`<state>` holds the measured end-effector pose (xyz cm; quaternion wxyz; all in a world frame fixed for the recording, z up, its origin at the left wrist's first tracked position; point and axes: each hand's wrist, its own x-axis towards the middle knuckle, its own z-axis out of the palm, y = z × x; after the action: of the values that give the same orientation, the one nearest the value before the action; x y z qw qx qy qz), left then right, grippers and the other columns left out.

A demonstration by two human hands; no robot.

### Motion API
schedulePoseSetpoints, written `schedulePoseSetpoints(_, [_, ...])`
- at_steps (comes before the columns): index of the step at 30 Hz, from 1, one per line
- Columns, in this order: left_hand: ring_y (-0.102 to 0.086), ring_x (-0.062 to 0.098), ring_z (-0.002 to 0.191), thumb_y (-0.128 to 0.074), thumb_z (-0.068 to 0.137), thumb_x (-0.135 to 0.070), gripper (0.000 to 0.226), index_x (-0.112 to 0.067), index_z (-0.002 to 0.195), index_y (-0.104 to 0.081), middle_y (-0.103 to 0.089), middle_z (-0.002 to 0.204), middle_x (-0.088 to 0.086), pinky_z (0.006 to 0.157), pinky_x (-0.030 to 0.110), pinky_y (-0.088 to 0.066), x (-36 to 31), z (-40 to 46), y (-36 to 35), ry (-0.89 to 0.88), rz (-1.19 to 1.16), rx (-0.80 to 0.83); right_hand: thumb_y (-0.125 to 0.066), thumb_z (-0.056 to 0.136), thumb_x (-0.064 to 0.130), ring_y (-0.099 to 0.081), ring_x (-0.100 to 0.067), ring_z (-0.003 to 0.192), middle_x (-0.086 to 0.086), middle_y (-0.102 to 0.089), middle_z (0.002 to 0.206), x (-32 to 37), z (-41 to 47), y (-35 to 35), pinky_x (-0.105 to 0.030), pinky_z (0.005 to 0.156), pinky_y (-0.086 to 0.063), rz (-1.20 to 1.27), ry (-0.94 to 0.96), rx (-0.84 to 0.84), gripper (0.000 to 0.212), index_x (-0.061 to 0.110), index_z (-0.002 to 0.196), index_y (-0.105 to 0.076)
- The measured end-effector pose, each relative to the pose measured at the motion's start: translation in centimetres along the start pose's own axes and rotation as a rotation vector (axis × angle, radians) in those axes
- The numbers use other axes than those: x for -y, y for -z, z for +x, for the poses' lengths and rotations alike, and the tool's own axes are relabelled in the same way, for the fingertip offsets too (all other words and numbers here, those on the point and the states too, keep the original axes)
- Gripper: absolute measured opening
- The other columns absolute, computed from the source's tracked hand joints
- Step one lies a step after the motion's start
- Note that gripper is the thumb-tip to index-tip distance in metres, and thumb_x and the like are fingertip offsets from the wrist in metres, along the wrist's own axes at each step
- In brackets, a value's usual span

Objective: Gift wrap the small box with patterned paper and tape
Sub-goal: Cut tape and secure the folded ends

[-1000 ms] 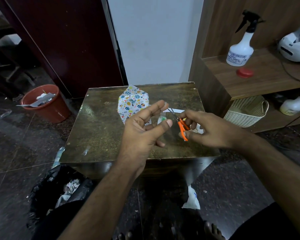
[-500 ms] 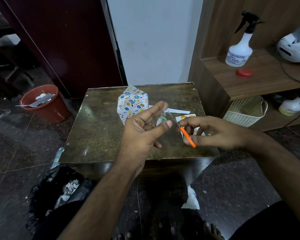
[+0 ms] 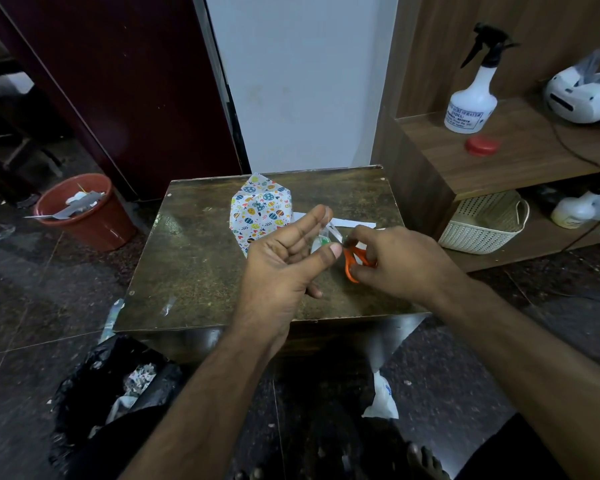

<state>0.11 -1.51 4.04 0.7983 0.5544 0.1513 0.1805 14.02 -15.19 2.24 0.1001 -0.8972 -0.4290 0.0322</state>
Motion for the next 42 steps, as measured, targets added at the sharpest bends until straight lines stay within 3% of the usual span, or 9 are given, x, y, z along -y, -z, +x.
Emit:
schedulePoseSetpoints(5, [-0.066, 0.000, 0.119, -0.073, 0.087, 0.005, 0.052, -0.016, 0.134, -0.064, -0.068, 0.135, -0.011, 0.045, 0.020, -0.048, -0.1, 0.1, 0.1, 0.009, -0.013, 0.000, -0.060, 0.092, 0.053, -0.067, -0.018, 0.095, 0.009, -0.073, 0.100, -0.5, -0.1, 0.3, -0.028, 0.065, -0.044, -0.047, 0.014, -0.034, 0.044, 0.048, 0.135, -0.054])
schedulePoseSetpoints(10, [-0.069, -0.007, 0.098, -0.074, 0.088, 0.005, 0.053, -0.014, 0.137, -0.064, -0.070, 0.130, -0.012, 0.046, 0.021, -0.046, 0.1, 0.4, 0.2, 0.080, -0.015, -0.031, -0.070, 0.095, 0.033, -0.062, -0.006, 0.074, 0.011, -0.071, 0.088, -1.6, -0.4, 0.3, -0.025, 0.064, -0.048, 0.535, 0.055, 0.046, 0.029, 0.035, 0.121, -0.058])
schedulePoseSetpoints(14, [-0.071, -0.006, 0.102, -0.074, 0.089, 0.004, 0.051, -0.015, 0.136, -0.065, -0.068, 0.135, -0.005, 0.045, 0.019, -0.045, 0.4, 0.4, 0.4, 0.123, 0.004, -0.057, -0.067, 0.098, 0.033, -0.051, 0.000, 0.094, 0.022, -0.067, 0.095, -3.1, -1.0, 0.8, -0.013, 0.075, -0.036, 0.477, 0.199, 0.139, 0.028, 0.029, 0.124, -0.055])
schedulePoseSetpoints(17, [-0.073, 0.000, 0.103, -0.075, 0.089, 0.003, 0.051, -0.017, 0.135, -0.066, -0.070, 0.133, -0.007, 0.044, 0.019, -0.047, 0.5, 0.5, 0.5, 0.107, 0.033, -0.068, -0.064, 0.096, 0.045, -0.055, -0.007, 0.099, 0.020, -0.069, 0.100, -3.5, -1.4, 0.8, -0.022, 0.089, -0.043, 0.477, 0.280, 0.306, 0.031, 0.033, 0.124, -0.056])
schedulePoseSetpoints(19, [-0.074, 0.005, 0.103, -0.076, 0.088, 0.003, 0.051, -0.018, 0.133, -0.067, -0.072, 0.129, -0.010, 0.044, 0.019, -0.047, 0.5, 0.6, 0.5, 0.092, 0.056, -0.071, -0.069, 0.097, 0.038, -0.057, -0.015, 0.097, 0.009, -0.067, 0.099, -3.4, -1.5, 0.9, -0.032, 0.090, -0.046, 0.552, 0.259, 0.375, 0.034, 0.030, 0.128, -0.058])
schedulePoseSetpoints(24, [-0.074, 0.006, 0.103, -0.077, 0.087, 0.002, 0.050, -0.019, 0.131, -0.069, -0.073, 0.125, -0.012, 0.044, 0.020, -0.049, 0.5, 0.5, 0.6, 0.076, 0.115, -0.071, -0.069, 0.098, 0.016, -0.058, -0.027, 0.092, -0.009, -0.066, 0.094, -3.2, -1.5, 1.4, -0.043, 0.088, -0.046, 0.652, 0.292, 0.423, 0.026, 0.016, 0.124, -0.063])
schedulePoseSetpoints(29, [-0.074, 0.007, 0.105, -0.077, 0.086, 0.003, 0.050, -0.017, 0.132, -0.069, -0.073, 0.126, -0.011, 0.044, 0.020, -0.050, 0.5, 0.5, 0.7, 0.059, 0.142, -0.054, -0.067, 0.097, 0.024, -0.060, -0.027, 0.090, -0.006, -0.068, 0.091, -3.4, -1.4, 1.6, -0.053, 0.089, -0.048, 0.670, 0.319, 0.404, 0.026, 0.020, 0.123, -0.064])
schedulePoseSetpoints(36, [-0.073, 0.004, 0.106, -0.076, 0.087, 0.004, 0.050, -0.016, 0.133, -0.068, -0.073, 0.125, -0.013, 0.045, 0.020, -0.049, 0.6, 0.4, 0.5, 0.070, 0.165, -0.016, -0.068, 0.099, 0.016, -0.062, -0.019, 0.089, -0.002, -0.069, 0.092, -3.6, -1.3, 1.7, -0.039, 0.088, -0.049, 0.647, 0.321, 0.404, 0.022, 0.021, 0.120, -0.065])
schedulePoseSetpoints(42, [-0.073, 0.002, 0.102, -0.075, 0.087, 0.004, 0.050, -0.017, 0.132, -0.069, -0.074, 0.123, -0.014, 0.044, 0.021, -0.049, 0.6, 0.5, 0.5, 0.072, 0.148, -0.012, -0.066, 0.100, 0.014, -0.065, -0.020, 0.091, 0.001, -0.070, 0.092, -3.5, -1.2, 1.6, -0.049, 0.091, -0.050, 0.642, 0.333, 0.409, 0.020, 0.023, 0.119, -0.063])
